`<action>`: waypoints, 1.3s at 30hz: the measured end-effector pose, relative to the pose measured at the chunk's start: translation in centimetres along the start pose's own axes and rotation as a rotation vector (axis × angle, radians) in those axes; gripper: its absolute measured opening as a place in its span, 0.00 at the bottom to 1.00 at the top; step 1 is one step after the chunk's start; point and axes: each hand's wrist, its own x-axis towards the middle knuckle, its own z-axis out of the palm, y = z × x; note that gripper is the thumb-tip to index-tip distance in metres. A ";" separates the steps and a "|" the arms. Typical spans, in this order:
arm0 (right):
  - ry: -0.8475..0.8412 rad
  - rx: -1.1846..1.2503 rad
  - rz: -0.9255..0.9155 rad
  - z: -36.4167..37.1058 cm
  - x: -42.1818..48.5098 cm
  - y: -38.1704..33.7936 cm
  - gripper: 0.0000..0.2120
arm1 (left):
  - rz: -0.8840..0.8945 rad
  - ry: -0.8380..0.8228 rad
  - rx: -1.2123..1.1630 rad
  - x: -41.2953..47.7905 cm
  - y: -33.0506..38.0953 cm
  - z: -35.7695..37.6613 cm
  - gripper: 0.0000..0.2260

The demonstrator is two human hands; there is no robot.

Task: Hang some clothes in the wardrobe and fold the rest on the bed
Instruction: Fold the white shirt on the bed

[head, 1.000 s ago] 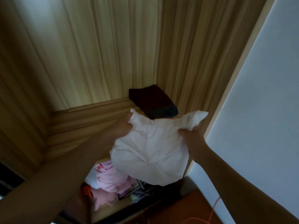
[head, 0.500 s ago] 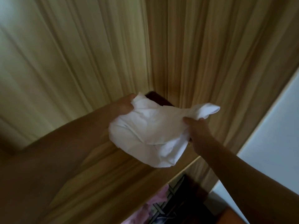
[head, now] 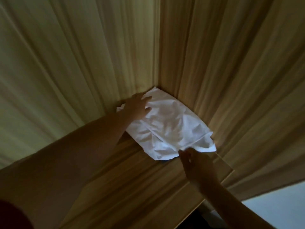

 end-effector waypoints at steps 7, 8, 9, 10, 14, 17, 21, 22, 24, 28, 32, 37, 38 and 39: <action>0.042 -0.540 -0.419 0.0 11.6 -0.8 0.34 | -0.010 0.003 -0.015 4.3 -1.3 7.1 0.34; -0.054 -0.596 -0.374 0.9 12.7 -0.1 0.39 | 0.007 0.016 -0.016 4.4 -1.4 7.6 0.34; -0.128 -0.610 -0.339 2.1 13.4 0.6 0.43 | 0.038 0.049 -0.012 4.6 -1.8 8.4 0.33; -0.180 -0.607 -0.319 3.6 13.9 1.4 0.46 | 0.075 0.093 0.001 4.8 -2.2 9.0 0.33; -0.196 -0.589 -0.259 8.6 13.4 2.7 0.50 | 0.166 0.223 0.042 5.9 -3.6 10.9 0.32; -0.182 -0.601 -0.243 8.8 13.7 2.3 0.51 | 0.186 0.225 0.066 6.6 -3.5 10.9 0.32; -0.161 -0.640 -0.268 6.4 13.9 0.2 0.48 | 0.188 0.139 0.097 7.1 -3.2 9.3 0.32; -0.106 -0.655 -0.298 5.9 14.1 -0.5 0.44 | 0.171 0.140 0.099 7.5 -2.9 8.7 0.33; -0.008 -0.637 -0.382 5.5 14.8 -1.2 0.39 | 0.161 0.197 0.073 8.3 -2.0 8.0 0.35; -0.112 -0.588 -0.341 7.5 16.2 -0.7 0.48 | 0.155 0.118 -0.002 9.1 -1.4 9.5 0.34; -0.107 -0.561 -0.327 9.6 16.7 0.6 0.52 | 0.168 0.182 0.051 9.7 -2.1 11.5 0.32; -0.182 -0.516 -0.283 9.2 17.7 0.5 0.53 | 0.172 0.111 0.037 9.6 -1.7 10.5 0.33; -0.214 -0.514 -0.281 8.8 17.6 0.1 0.53 | 0.166 0.075 0.046 9.0 -1.6 9.9 0.34; -0.236 -0.513 -0.279 8.3 17.4 -0.2 0.53 | 0.156 0.077 0.074 8.3 -1.5 9.3 0.35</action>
